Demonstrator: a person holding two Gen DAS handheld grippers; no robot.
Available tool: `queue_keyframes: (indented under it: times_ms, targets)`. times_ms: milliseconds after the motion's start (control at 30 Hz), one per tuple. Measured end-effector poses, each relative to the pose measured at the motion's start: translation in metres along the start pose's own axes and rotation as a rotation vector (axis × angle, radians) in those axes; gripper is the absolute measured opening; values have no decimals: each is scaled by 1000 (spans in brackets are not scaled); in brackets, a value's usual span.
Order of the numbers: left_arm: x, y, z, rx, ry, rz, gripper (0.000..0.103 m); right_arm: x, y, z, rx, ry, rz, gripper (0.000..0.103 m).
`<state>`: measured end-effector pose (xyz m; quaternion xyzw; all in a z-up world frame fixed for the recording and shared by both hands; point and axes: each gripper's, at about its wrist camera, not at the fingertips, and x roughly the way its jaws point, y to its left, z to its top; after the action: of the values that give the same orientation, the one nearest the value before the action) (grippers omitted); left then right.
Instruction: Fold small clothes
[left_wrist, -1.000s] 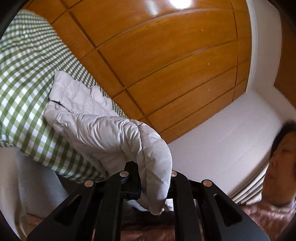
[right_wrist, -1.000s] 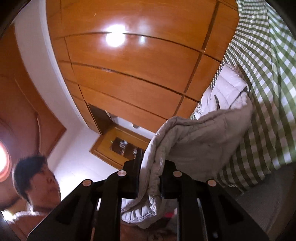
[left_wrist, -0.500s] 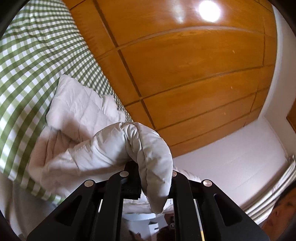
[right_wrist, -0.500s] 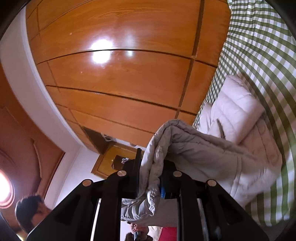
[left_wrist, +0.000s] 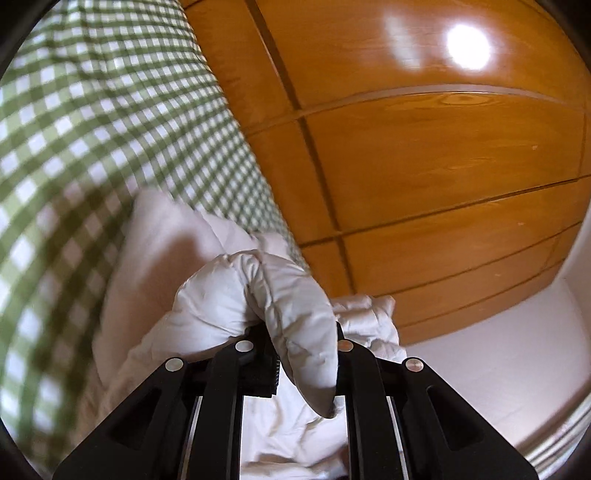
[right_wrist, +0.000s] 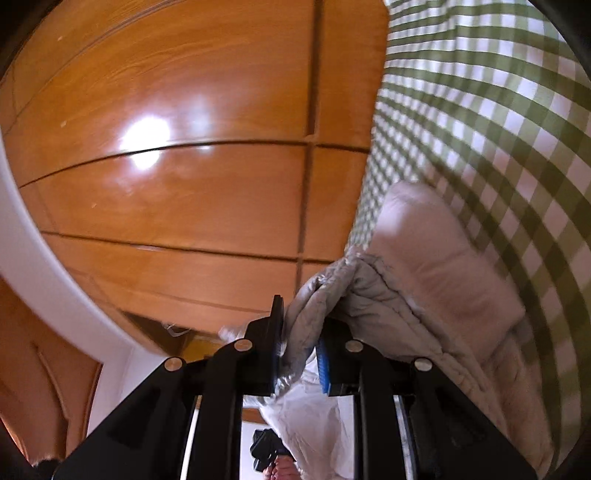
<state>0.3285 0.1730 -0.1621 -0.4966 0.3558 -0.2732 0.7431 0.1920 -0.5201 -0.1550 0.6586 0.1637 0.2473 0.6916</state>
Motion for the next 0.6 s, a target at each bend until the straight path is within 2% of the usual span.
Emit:
queue_keyframes:
  times_ms: [100,167,267,333,400,433,467,500,600]
  targets:
    - [16,3,11,70,-27,117,9,7,-18,9,28,-38,-46,15]
    - [26,5,15,112,-33,178,13,11,-21,13,3,-47,-105,15]
    - [36,5,18,171,-36,229,13,16,-16,13,-79,-46,-185,23]
    - [37,3,19,181,-42,227,18,14,-5,11,-140,-52,-200,53]
    - [35,3,21,162,-50,181,32,11,9,7,-203,-72,-215,68]
    - [32,3,22,140,-52,149,40,9,15,5,-234,-86,-234,71]
    - [32,2,23,120,-59,127,58,8,24,3,-278,-98,-265,71]
    - [26,1,23,95,-89,101,65,7,31,1,-312,-103,-293,71]
    - [3,-9,21,89,-218,106,75,14,59,-15,-448,-84,-381,71]
